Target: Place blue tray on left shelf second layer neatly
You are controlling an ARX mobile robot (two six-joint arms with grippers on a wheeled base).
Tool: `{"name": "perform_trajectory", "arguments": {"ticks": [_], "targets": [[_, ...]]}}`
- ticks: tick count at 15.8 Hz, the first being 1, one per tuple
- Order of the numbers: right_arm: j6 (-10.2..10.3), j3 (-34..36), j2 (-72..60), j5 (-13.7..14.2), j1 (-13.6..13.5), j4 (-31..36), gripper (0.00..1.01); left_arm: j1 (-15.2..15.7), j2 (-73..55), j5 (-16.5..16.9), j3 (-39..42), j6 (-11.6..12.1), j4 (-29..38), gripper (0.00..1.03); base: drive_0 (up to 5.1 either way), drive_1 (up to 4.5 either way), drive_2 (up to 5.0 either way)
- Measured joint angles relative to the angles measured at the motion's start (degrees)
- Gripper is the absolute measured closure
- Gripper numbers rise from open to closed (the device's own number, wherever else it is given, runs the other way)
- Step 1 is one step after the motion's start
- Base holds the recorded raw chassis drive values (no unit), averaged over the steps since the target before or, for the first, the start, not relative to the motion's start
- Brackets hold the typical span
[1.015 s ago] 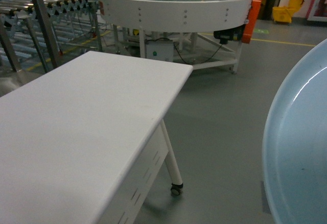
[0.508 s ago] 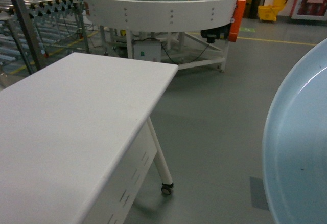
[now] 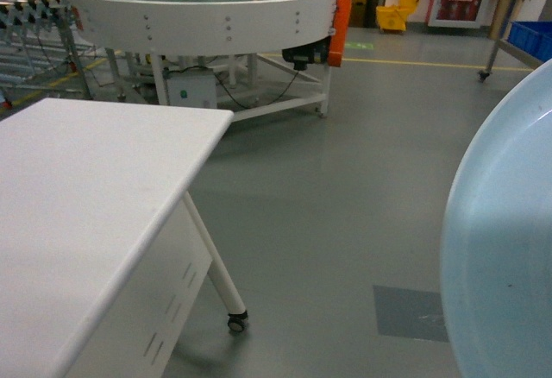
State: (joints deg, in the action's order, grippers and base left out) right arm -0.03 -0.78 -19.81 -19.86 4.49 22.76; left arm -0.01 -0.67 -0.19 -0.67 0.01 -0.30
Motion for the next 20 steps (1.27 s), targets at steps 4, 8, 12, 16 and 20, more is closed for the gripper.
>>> {"name": "perform_trajectory", "arguments": {"ticks": [4, 8, 12, 16, 20], "targets": [[0.00, 0.00, 0.00, 0.11, 0.02, 0.09, 0.99, 0.00, 0.00, 0.02, 0.00, 0.02, 0.07, 0.05, 2.4, -1.48, -6.2], [0.00, 0.00, 0.04, 0.09, 0.02, -0.04, 0.99, -0.04, 0.00, 0.15, 0.00, 0.02, 0.02, 0.05, 2.9, -1.24, -5.7], [0.00, 0.00, 0.00, 0.11, 0.02, -0.17, 0.99, -0.04, 0.00, 0.20, 0.00, 0.02, -0.07, 0.05, 1.4, 0.39, -6.5], [0.00, 0.00, 0.04, 0.31, 0.02, 0.00, 0.99, -0.04, 0.00, 0.20, 0.00, 0.02, -0.02, 0.05, -1.4, -1.07, -1.8], [0.00, 0.00, 0.07, 0.28, 0.02, -0.02, 0.99, -0.04, 0.00, 0.20, 0.00, 0.02, 0.02, 0.05, -1.7, 1.98, -5.3]]}}
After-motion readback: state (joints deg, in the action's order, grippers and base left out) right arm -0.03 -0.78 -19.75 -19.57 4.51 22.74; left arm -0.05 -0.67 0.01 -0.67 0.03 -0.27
